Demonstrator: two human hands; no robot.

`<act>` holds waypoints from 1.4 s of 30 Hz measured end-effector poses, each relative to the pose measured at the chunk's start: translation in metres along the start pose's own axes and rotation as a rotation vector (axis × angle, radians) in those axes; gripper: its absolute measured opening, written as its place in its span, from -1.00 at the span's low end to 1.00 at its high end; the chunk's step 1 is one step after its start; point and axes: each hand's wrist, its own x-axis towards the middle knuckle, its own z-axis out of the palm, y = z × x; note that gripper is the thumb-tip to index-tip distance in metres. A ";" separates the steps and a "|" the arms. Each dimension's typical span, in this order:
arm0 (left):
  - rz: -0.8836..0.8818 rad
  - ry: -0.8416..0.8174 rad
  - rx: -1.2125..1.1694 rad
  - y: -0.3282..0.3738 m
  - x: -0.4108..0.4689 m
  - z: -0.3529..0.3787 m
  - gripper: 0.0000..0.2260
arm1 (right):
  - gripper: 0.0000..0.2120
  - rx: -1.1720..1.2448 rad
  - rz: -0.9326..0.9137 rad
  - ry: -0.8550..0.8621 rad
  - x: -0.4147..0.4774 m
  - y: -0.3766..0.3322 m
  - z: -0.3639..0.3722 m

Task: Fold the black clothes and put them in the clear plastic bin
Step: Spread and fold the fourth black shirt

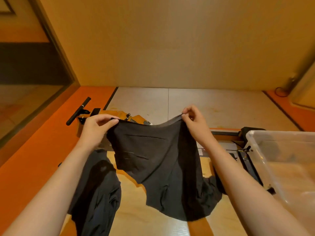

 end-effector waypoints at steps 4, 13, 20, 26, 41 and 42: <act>0.076 0.015 0.007 0.035 0.019 -0.012 -0.96 | -0.83 0.016 0.013 -0.059 0.007 -0.027 -0.029; 0.131 -0.056 -0.019 0.085 0.028 -0.017 -0.96 | -0.80 0.026 0.021 -0.009 0.001 -0.056 -0.060; 0.117 -0.224 -0.097 0.125 0.020 0.014 -0.90 | -0.86 -0.173 -0.009 0.061 -0.007 -0.062 -0.050; 0.049 -0.319 -0.420 0.151 0.010 0.053 -0.90 | -0.95 0.101 -0.082 -0.013 -0.044 -0.096 -0.021; 0.092 -0.402 -0.688 0.198 0.013 0.097 -0.64 | -0.49 -0.185 0.024 0.309 -0.088 -0.049 -0.010; 0.110 -0.389 -0.679 0.200 0.012 0.099 -0.67 | -0.50 -0.240 0.031 0.332 -0.089 -0.040 -0.008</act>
